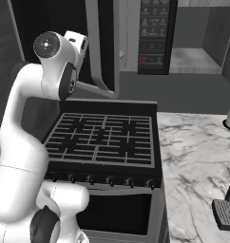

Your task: Pick the sweet potato from the sink and place it in the bowl. Then pick the bowl and place it in the microwave. Then close the microwave door and press the start button.

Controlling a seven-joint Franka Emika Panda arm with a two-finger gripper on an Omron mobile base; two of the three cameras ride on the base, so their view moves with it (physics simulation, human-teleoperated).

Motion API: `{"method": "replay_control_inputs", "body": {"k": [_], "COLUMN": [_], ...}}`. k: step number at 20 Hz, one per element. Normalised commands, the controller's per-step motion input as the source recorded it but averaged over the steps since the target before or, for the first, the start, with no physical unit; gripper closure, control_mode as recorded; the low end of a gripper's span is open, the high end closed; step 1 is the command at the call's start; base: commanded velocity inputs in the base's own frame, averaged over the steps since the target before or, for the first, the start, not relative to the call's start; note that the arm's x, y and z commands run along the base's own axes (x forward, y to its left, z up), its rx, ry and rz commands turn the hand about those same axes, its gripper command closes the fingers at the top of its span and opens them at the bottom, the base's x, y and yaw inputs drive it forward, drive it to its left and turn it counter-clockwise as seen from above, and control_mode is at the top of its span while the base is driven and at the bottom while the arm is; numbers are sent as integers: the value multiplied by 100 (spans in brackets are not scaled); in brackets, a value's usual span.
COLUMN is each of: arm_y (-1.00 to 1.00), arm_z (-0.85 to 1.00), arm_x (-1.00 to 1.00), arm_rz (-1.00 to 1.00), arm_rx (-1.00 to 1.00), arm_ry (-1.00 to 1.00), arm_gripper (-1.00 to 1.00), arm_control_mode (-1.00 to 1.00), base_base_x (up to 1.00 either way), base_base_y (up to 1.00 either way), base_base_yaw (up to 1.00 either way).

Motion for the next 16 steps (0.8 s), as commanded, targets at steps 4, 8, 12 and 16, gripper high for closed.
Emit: {"method": "replay_control_inputs", "body": {"k": [4, 8, 12, 16], "arm_y": [-2, -1, -4, -8], "arm_z": [-1, -1, 0, 0], "arm_x": [100, 100, 100, 100], "arm_rz": [0, 0, 0, 0], "arm_rx": [-2, -2, 0, 0], "arm_ry": [0, 0, 0, 0], "arm_gripper": [-100, -100, -100, -100], "arm_control_mode": [-100, -100, -100, -100], "base_base_x": [0, 0, 0, 0], "base_base_y": [0, 0, 0, 0], "base_base_yaw": [0, 0, 0, 0]}}
